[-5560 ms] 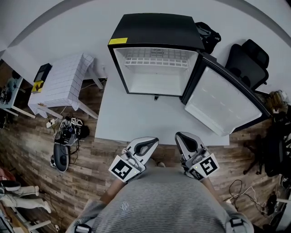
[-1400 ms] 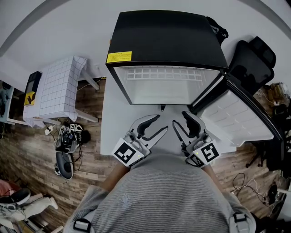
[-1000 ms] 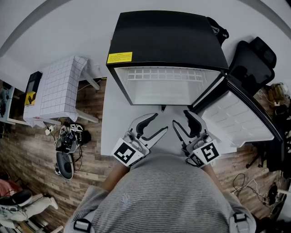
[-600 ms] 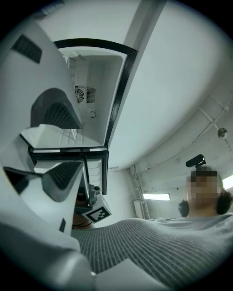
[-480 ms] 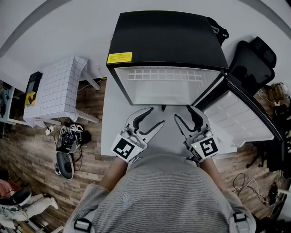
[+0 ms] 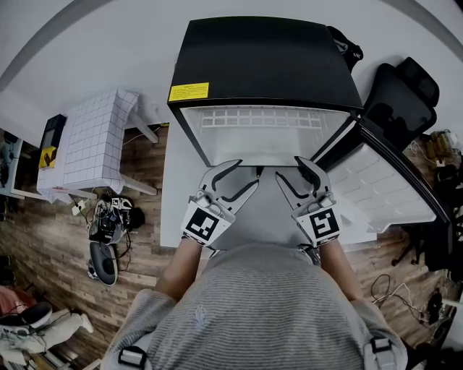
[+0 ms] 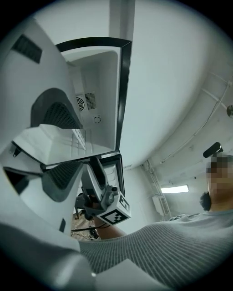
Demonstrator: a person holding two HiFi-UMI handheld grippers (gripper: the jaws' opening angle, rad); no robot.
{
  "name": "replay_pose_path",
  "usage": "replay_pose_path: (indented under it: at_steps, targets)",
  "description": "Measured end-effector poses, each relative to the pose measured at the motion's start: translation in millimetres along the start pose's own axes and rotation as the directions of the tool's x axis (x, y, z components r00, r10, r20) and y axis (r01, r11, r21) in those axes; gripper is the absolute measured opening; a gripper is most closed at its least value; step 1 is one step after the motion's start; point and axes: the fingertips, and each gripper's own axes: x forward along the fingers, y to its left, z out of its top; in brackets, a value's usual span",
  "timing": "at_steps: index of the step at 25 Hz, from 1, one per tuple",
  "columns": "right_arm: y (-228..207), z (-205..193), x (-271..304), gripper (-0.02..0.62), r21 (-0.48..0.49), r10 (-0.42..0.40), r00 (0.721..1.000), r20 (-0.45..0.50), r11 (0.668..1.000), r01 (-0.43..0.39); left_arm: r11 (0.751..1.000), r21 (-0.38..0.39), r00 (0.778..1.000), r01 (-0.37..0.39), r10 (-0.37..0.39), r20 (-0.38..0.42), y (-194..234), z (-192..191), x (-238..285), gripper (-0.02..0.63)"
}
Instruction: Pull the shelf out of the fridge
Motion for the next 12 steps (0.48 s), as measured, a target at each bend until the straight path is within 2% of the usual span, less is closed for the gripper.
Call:
replay_pose_path:
  at_steps: [4, 9, 12]
  targets:
    - [-8, -6, 8, 0.218, -0.037, -0.013, 0.999, -0.039, 0.999, 0.011, 0.998, 0.068, 0.999, -0.009, 0.011, -0.034, 7, -4, 10, 0.222]
    - [-23, -14, 21, 0.218, -0.050, -0.037, 0.998, -0.046, 0.998, 0.035, 0.994, 0.108, 0.995, -0.033, 0.042, -0.087, 23, -16, 21, 0.235]
    - [-30, -20, 28, 0.218, -0.068, -0.047, 0.997, -0.058, 0.997, 0.043, 0.986, 0.163, 0.990, -0.047, 0.067, -0.122, 32, -22, 28, 0.238]
